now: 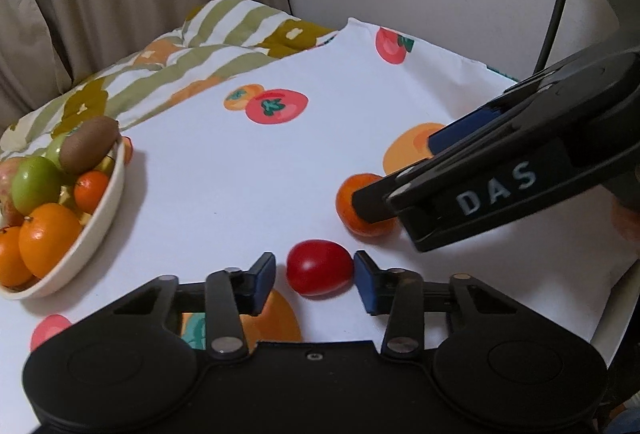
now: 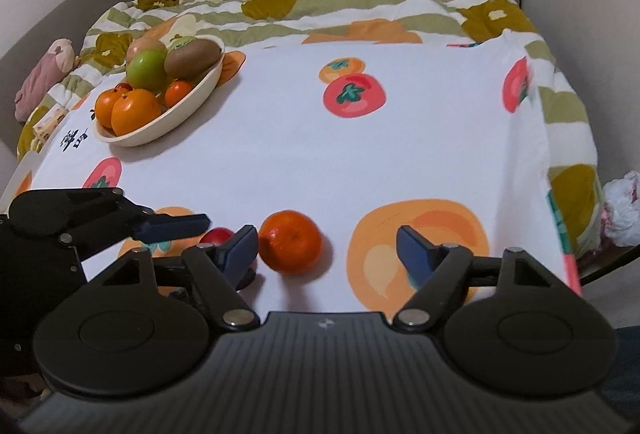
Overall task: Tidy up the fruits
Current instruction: 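Grasp another red tomato with the left tool while the right tool grasps a mandarin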
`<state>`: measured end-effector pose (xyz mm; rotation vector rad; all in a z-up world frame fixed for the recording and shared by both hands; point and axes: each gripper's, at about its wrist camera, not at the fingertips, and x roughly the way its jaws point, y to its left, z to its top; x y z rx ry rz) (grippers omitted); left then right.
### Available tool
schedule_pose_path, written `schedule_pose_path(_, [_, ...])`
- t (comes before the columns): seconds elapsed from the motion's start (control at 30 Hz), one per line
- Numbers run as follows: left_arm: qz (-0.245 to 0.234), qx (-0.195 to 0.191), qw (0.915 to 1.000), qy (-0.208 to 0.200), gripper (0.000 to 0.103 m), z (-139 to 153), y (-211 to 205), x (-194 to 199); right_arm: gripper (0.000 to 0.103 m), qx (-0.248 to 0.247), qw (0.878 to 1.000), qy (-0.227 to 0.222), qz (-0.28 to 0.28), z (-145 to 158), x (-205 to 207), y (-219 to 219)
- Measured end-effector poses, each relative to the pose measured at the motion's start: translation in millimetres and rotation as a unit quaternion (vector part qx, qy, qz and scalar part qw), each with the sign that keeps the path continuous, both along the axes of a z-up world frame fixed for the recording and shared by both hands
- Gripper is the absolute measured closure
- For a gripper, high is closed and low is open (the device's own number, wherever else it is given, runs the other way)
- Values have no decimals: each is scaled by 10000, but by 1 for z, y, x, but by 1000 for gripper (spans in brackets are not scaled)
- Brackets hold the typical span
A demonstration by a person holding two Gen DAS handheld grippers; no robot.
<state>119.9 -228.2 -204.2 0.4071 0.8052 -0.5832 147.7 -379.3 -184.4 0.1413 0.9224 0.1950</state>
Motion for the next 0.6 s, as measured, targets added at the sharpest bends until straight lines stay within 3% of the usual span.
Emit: schedule_pose_path(0.6, [253, -61, 9996, 84, 63, 2, 11, 0, 34, 137, 9998, 42, 164, -8, 2, 17])
